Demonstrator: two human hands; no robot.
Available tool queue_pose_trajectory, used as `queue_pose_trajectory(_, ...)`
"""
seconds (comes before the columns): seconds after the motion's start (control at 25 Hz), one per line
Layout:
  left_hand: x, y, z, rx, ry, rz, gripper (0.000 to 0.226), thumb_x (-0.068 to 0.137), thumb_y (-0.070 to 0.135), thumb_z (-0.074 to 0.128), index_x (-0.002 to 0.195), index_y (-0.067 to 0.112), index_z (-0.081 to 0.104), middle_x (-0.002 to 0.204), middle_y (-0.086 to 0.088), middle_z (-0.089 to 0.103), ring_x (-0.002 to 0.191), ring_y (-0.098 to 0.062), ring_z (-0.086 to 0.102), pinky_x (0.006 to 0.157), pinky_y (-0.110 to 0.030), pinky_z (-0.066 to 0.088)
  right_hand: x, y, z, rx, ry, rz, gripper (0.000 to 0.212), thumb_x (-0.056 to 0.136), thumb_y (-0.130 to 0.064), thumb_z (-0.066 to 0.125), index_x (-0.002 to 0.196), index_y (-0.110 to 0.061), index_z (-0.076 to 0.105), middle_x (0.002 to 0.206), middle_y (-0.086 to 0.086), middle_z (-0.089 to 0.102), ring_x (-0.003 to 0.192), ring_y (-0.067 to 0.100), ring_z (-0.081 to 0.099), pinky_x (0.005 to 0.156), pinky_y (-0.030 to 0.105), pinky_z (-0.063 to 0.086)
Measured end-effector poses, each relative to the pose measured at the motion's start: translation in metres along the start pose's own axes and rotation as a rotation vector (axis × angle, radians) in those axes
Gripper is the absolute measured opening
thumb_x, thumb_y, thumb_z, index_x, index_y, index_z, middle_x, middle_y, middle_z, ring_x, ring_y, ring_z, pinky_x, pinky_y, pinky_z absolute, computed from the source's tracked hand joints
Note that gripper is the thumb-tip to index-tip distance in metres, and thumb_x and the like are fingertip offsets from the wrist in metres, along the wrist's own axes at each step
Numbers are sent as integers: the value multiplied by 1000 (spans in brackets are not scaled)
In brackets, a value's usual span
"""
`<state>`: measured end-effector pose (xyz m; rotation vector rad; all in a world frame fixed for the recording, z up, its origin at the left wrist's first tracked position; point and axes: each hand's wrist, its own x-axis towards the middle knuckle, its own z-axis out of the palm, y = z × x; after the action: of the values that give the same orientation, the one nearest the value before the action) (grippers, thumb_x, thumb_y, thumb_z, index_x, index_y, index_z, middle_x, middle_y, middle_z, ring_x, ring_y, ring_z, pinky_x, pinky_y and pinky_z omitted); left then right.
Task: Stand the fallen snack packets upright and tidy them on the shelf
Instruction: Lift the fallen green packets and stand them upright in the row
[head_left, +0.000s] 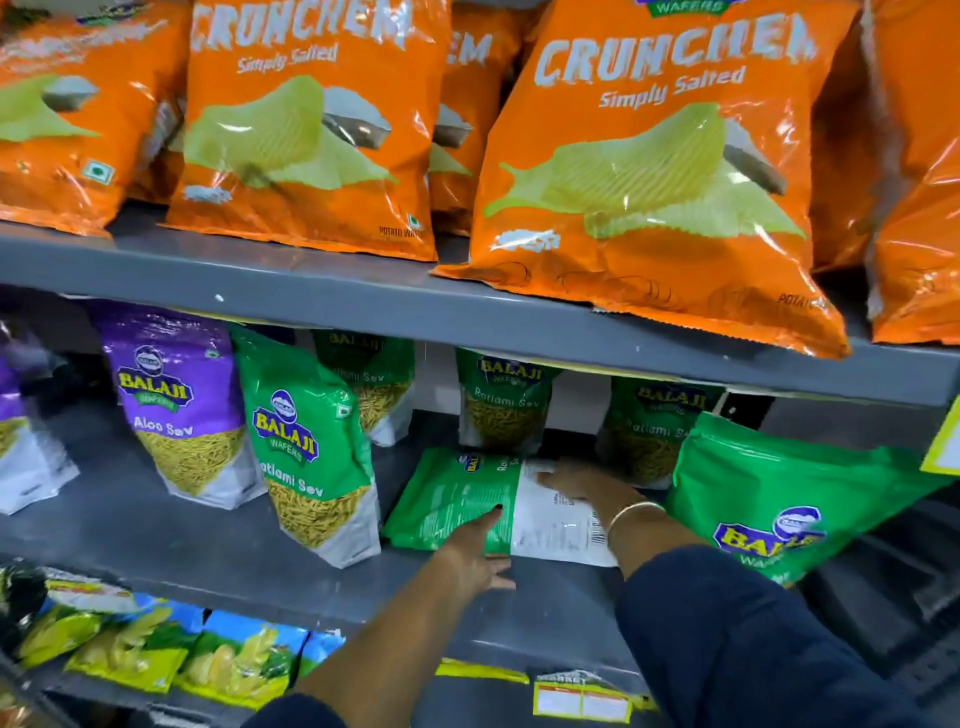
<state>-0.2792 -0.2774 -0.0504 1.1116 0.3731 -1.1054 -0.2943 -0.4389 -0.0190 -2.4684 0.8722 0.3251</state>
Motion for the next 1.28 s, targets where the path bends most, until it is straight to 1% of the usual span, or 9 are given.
queue_pose_trajectory(0.12, 10, -6, 7, -53, 64, 36, 61, 87, 20, 63, 141, 9, 36, 147, -16, 37, 126, -34, 48, 109, -57, 29, 12, 4, -5, -2, 2, -9, 69, 86, -44, 60, 140, -6, 40, 147, 13, 44, 129, 28, 47, 101, 30, 41)
queue_pose_trajectory(0.28, 7, 0, 11, -25, 69, 41, 28, 86, 15, 63, 111, 10, 53, 82, -10, 53, 78, -26, 55, 103, -51, 39, 12, -3, -12, -135, -108, 59, 86, 76, -55, 66, 140, -4, 40, 149, 11, 41, 132, 29, 44, 103, 30, 37)
queue_pose_trajectory(0.44, -8, 8, 8, 86, 42, 35, 30, 85, 14, 65, 110, 13, 49, 97, -10, 51, 108, -30, 53, 102, -52, 40, -4, -8, -12, -66, -98, 76, 85, 75, -54, 67, 138, -4, 42, 147, 9, 43, 131, 28, 44, 95, 28, 37)
queue_pose_trajectory(0.52, -15, 11, 6, 103, 21, 72, 33, 83, 11, 67, 110, 13, 50, 105, -12, 52, 93, -28, 58, 93, -48, 44, -16, -4, -13, 81, -74, 81, 87, 73, -49, 71, 141, -4, 39, 149, 10, 40, 133, 28, 41, 92, 26, 35)
queue_pose_trajectory(0.6, -20, 15, 4, 142, 45, 199, 39, 79, 3, 69, 115, 11, 57, 108, -15, 60, 75, -23, 58, 82, -40, 47, -30, -1, -13, 228, -37, 49, 86, 73, -41, 75, 141, -4, 37, 147, 11, 42, 132, 29, 42, 97, 26, 36)
queue_pose_trajectory(0.72, -25, 26, 3, 273, 105, 484, 45, 70, -4, 73, 113, 3, 63, 117, -19, 67, 89, -23, 61, 82, -37, 50, -47, 1, -11, 543, 50, -64, 72, 73, -17, 78, 135, 0, 45, 140, 16, 51, 127, 32, 50, 110, 40, 40)
queue_pose_trajectory(0.96, -32, 60, -7, 823, 110, 852, 54, 66, -1, 76, 117, 4, 60, 120, -17, 67, 109, -27, 64, 88, -32, 51, -72, -14, 27, 956, 301, -206, 55, 69, 18, 70, 121, 15, 52, 126, 33, 58, 115, 42, 58, 100, 49, 48)
queue_pose_trajectory(1.16, -30, 70, -35, 1086, 35, 711, 73, 72, -3, 69, 137, 3, 37, 133, -17, 55, 121, -31, 54, 102, -40, 46, -68, -15, 45, 734, 411, -6, 62, 73, -20, 79, 124, 1, 50, 122, 17, 64, 111, 33, 61, 91, 38, 51)
queue_pose_trajectory(1.28, -29, 72, -45, 1082, 25, 694, 51, 83, 1, 58, 133, 3, 46, 122, -20, 62, 102, -28, 63, 91, -36, 53, -71, -15, 47, 692, 358, 194, 67, 76, -33, 74, 121, -3, 35, 109, 15, 55, 90, 29, 61, 60, 41, 59)
